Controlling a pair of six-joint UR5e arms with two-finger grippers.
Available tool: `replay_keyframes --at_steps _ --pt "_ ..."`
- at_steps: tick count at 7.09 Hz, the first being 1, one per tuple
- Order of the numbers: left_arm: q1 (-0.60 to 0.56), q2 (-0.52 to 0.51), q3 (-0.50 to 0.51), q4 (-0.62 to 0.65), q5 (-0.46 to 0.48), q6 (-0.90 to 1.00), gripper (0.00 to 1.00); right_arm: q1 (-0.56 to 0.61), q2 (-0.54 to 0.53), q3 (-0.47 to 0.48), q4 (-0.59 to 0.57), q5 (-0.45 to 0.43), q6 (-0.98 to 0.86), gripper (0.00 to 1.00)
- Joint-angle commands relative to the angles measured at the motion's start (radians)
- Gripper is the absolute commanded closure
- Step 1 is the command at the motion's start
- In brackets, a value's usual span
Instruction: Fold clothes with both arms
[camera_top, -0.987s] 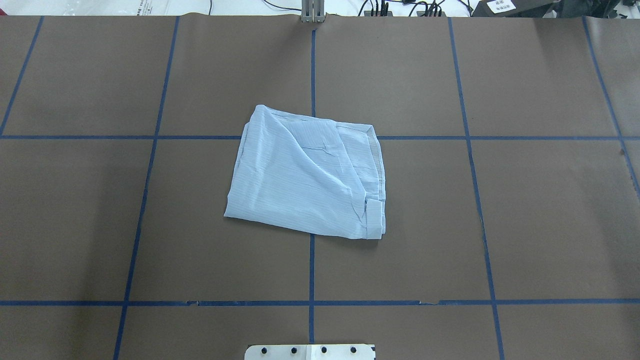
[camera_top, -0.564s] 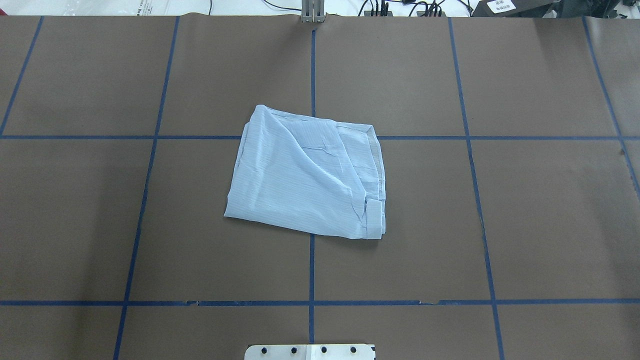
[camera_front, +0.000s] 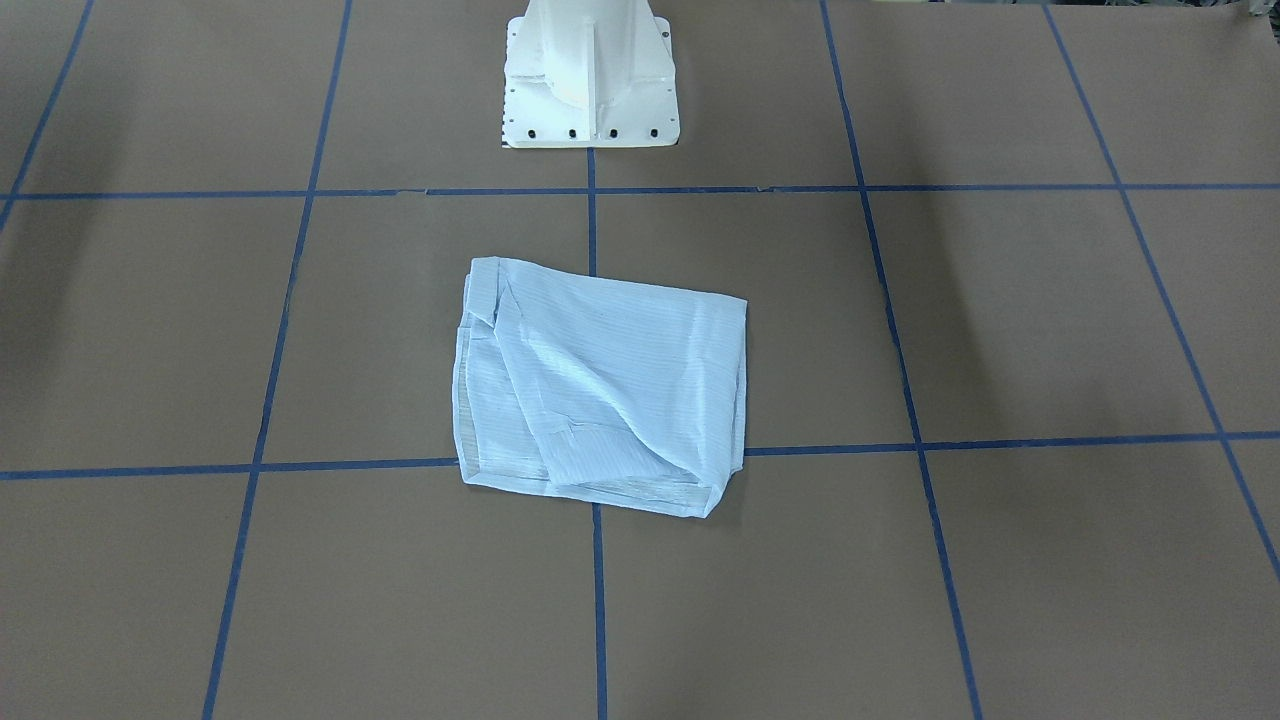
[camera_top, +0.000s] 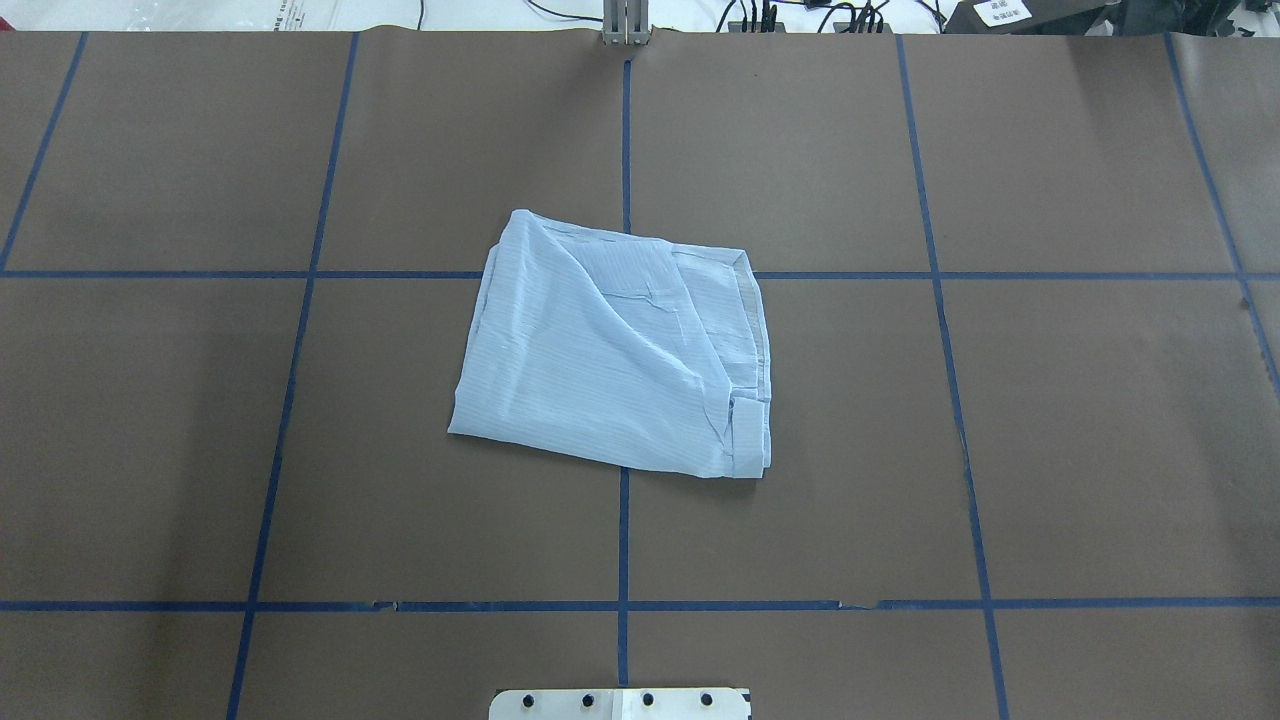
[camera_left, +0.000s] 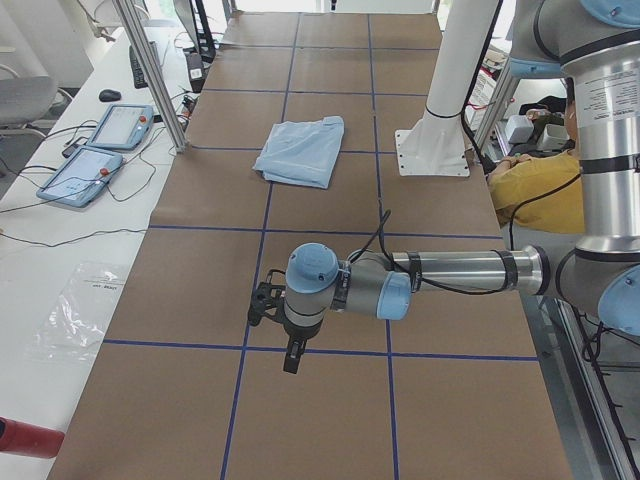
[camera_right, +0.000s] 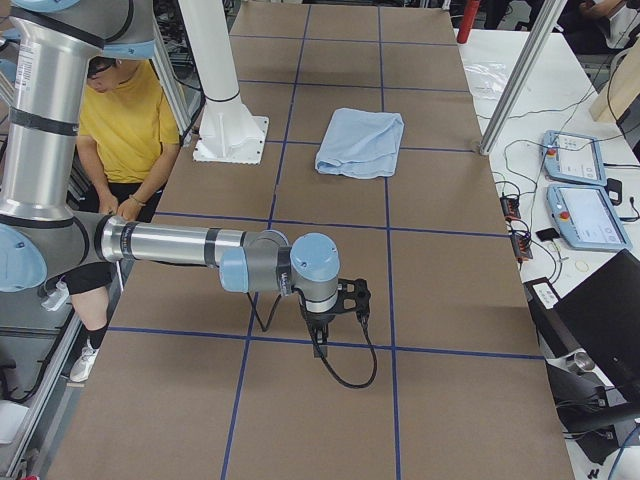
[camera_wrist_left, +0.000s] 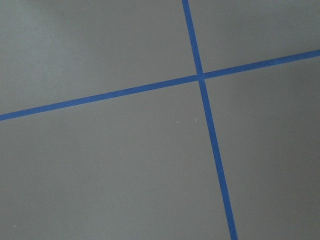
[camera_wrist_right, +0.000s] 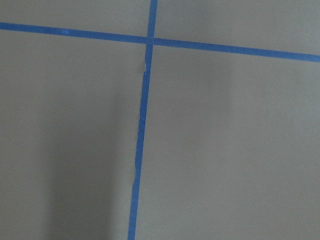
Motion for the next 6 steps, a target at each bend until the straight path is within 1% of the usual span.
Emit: replay_keyframes --at_steps 1,6 --pt "0.000 0.000 0.000 0.000 0.000 0.000 0.00 0.001 0.006 -0.009 0.015 -0.001 0.003 0.00" --pt "-0.002 0.003 0.001 0.003 0.003 0.000 0.00 0.001 0.006 -0.008 0.023 0.002 0.004 0.00"
